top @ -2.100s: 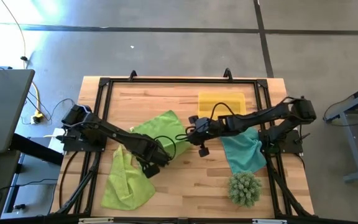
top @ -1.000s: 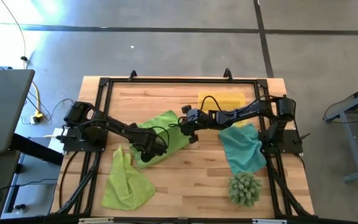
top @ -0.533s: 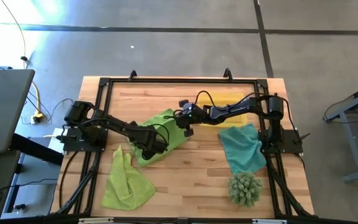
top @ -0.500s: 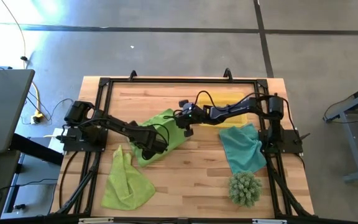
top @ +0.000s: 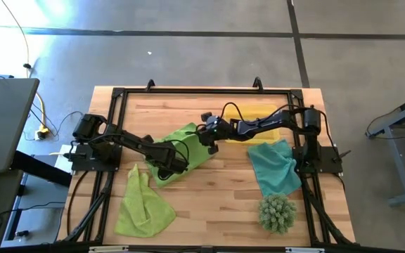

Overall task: Roll microfiber towels into tight, uniform cylinder then place into a basket
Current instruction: Fold the top green microfiber towel

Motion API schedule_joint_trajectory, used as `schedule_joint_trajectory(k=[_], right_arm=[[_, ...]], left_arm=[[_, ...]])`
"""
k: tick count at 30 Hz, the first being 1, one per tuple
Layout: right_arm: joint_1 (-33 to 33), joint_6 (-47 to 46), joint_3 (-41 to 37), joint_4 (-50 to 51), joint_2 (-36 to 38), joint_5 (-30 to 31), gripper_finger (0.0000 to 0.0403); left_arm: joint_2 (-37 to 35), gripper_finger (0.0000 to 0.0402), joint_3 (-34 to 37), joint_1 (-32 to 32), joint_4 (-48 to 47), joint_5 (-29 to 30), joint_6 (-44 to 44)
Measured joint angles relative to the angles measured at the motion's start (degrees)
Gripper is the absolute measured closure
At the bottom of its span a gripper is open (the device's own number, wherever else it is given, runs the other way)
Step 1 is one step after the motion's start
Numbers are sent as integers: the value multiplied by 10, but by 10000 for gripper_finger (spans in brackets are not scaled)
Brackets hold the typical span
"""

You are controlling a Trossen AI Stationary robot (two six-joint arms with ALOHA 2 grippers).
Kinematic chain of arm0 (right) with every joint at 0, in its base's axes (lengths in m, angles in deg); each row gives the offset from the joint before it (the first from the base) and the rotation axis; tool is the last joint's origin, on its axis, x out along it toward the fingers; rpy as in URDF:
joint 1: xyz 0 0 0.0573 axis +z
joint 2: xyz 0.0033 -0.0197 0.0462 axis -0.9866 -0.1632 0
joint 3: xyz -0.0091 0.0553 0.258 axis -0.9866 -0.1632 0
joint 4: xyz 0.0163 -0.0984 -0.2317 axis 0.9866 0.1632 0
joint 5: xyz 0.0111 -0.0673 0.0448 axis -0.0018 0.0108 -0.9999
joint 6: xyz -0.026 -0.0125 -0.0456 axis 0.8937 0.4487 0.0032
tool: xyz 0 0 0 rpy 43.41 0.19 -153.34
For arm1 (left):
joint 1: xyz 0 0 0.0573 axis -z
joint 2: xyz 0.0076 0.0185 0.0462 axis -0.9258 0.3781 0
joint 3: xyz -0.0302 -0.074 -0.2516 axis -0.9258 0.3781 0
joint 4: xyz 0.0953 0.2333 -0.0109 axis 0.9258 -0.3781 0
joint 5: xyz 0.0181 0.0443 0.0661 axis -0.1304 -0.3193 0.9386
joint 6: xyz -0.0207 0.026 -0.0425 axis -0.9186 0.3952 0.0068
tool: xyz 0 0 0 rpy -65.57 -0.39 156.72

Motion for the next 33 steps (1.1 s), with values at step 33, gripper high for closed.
schedule_joint_trajectory(k=[33], right_arm=[[-22, 19, 1, -43, -29, -5, 403]], left_arm=[[0, 401, 0, -31, 3, 30, 28]])
